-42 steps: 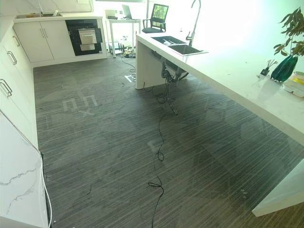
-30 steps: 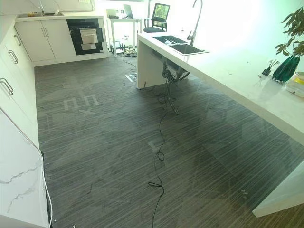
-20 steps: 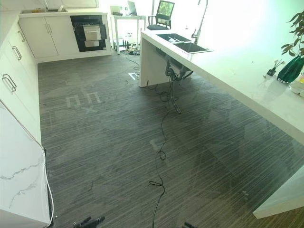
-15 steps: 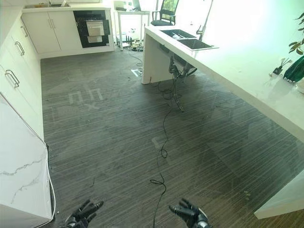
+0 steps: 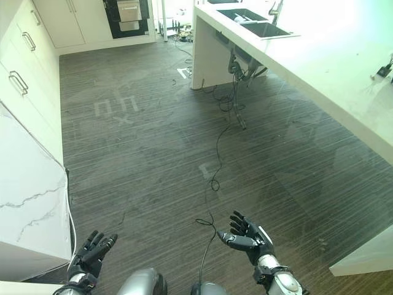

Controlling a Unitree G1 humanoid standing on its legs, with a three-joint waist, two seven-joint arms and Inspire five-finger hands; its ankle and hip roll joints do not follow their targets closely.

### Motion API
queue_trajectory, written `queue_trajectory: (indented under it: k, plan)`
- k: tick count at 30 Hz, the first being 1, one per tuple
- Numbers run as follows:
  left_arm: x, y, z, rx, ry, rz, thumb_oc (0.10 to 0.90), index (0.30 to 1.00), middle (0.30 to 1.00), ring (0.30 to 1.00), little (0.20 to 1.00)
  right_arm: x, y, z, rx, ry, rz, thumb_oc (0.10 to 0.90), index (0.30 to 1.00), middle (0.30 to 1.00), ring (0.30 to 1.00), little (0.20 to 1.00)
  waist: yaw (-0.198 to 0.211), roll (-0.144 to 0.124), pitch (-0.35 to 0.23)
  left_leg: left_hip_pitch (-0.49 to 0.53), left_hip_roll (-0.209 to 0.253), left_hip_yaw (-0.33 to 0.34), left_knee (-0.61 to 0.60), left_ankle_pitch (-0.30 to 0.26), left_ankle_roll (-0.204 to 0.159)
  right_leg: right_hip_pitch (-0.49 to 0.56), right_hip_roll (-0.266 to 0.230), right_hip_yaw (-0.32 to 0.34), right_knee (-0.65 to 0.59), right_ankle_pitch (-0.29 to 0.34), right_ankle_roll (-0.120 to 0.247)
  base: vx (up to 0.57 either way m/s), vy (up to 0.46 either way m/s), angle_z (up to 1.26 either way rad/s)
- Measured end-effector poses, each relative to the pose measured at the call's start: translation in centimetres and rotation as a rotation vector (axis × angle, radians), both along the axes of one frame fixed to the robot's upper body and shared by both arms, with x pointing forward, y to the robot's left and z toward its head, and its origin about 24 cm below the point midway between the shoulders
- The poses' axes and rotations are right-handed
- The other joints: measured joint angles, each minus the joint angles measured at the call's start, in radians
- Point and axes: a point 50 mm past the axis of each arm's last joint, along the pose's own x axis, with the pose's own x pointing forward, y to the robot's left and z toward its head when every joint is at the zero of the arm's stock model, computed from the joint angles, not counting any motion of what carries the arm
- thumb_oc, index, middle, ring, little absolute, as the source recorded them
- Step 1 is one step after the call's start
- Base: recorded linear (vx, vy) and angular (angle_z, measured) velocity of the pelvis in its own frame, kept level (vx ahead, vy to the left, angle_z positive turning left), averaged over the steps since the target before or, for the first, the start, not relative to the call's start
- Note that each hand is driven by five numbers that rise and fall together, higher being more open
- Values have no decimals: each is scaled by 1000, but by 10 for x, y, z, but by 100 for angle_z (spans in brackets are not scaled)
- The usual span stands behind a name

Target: Place the dishes in the dishwasher.

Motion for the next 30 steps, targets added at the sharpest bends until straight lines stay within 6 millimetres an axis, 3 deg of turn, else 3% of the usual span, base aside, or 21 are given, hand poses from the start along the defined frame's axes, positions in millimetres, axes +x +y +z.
queue_trajectory:
  k: [1,3,4,6,7,9,11,13,14,15,16,17,18,19,21,23,25,26,27,28,30]
  plan:
    - [2,-4,2,-3,-12,-14,800,900,900,900,900,0,-2,1,-5,-3,-11,800,900,900,900,900,-1,11,4,13,23,13,-106,1,-2,2,12,-1,-6,1,1,254,144,26]
    - [8,-14,8,-15,-62,-45,800,900,900,900,900,1,-7,8,-18,-38,-31,800,900,900,900,900,-16,82,12,-50,122,-3,-117,24,-51,12,92,-1,-32,6,2,447,221,17]
    - [7,-18,11,-24,-82,-53,800,900,900,900,900,1,-9,11,-26,-46,-27,800,900,900,900,900,-9,103,22,-90,154,-71,-82,43,-74,31,115,15,-31,-6,-3,571,324,-19]
    - [1,-16,10,-25,-78,-46,800,900,900,900,900,1,-14,14,-45,-50,-17,800,900,900,900,900,2,110,23,-96,150,-95,-75,43,-72,61,116,54,-32,-23,8,467,313,-60]
    - [2,-14,11,-17,-79,-47,800,900,900,900,900,1,-20,20,-72,-69,-14,800,900,900,900,900,10,117,18,-85,149,-66,-86,41,-61,88,100,73,-34,-42,25,582,393,-65]
    - [13,-7,18,36,-96,-85,800,900,900,900,900,-6,-19,30,-80,-106,-10,800,900,900,900,900,11,75,-12,-61,99,-15,-55,89,4,145,29,88,-52,-77,75,455,298,-26]
    - [24,1,26,66,-113,-110,800,900,900,900,900,-5,-6,29,-36,-128,-12,800,900,900,900,900,15,17,-48,-46,46,10,-20,60,122,189,-28,70,-90,-62,127,320,212,2]
    - [37,2,33,97,-137,-143,800,900,900,900,900,5,8,32,2,-166,10,800,900,900,900,900,13,9,-56,-20,29,4,-10,11,156,198,-48,25,-64,20,193,340,250,10]
    - [42,1,35,109,-144,-161,800,900,900,900,900,6,13,31,22,-172,11,800,900,900,900,900,11,13,-61,14,22,1,-39,7,161,193,-59,2,-24,70,207,318,290,18]
    - [47,0,41,129,-171,-202,800,900,900,900,900,9,20,33,43,-189,19,800,900,900,900,900,10,25,-68,49,13,-8,-46,-25,183,142,-86,-15,124,148,215,275,230,7]
    - [51,4,50,180,-184,-243,800,900,900,900,900,19,29,43,51,-243,48,800,900,900,900,900,4,22,-70,74,-24,15,-36,-65,228,-38,-152,36,441,187,187,422,96,19]
    - [48,0,47,177,-161,-269,800,900,900,900,900,22,32,45,46,-252,68,800,900,900,900,900,-16,76,-74,124,-29,2,-83,-71,221,-117,-130,27,439,132,170,350,-73,12]
    - [46,-2,49,178,-166,-275,800,900,900,900,900,21,33,43,41,-241,79,800,900,900,900,900,-14,89,-76,152,-33,4,-116,-77,202,-138,-105,-1,383,107,169,363,-149,22]
    - [40,-2,49,179,-163,-279,800,900,900,900,900,17,34,39,37,-218,88,800,900,900,900,900,-11,103,-86,177,-33,2,-156,-71,176,-125,-52,-42,179,70,168,230,-140,-2]
    - [37,1,49,179,-152,-277,800,900,900,900,900,10,28,37,20,-203,86,800,900,900,900,900,-9,96,-88,189,-68,6,-175,-79,144,-154,-5,-101,-56,75,157,293,-166,-5]
    - [34,-1,41,149,-113,-266,800,900,900,900,900,4,14,39,-19,-198,67,800,900,900,900,900,-31,83,-84,187,-127,18,-171,-109,95,-289,-31,-95,-58,135,142,367,-181,-1]
    - [28,-5,35,122,-90,-264,800,900,900,900,900,-9,-1,35,-49,-162,18,800,900,900,900,900,-68,83,-78,213,-177,0,-173,-125,68,-410,-43,-48,-91,219,149,515,-230,29]
    - [26,-7,33,113,-82,-263,800,900,900,900,900,-13,-5,34,-54,-152,4,800,900,900,900,900,-91,80,-70,219,-183,-6,-145,-181,-56,-451,-35,-33,-117,237,127,628,-291,87]
    - [30,-4,40,139,-97,-320,800,900,900,900,900,-21,-4,31,-40,-142,-18,800,900,900,900,900,-131,61,-54,202,-127,-6,9,-281,100,-454,-61,-27,-120,261,127,466,-296,82]
    - [30,-2,42,150,-98,-318,800,900,900,900,900,-23,-2,27,-30,-119,-16,800,900,900,900,900,-114,35,-53,231,-151,6,34,-309,171,-458,-71,-23,-71,258,121,541,-333,60]
    - [28,-7,38,135,-83,-321,800,900,900,900,900,-20,0,31,-26,-140,-2,800,900,900,900,900,-97,28,-56,299,-173,1,-21,-309,171,-428,-47,-40,17,234,94,393,-240,8]
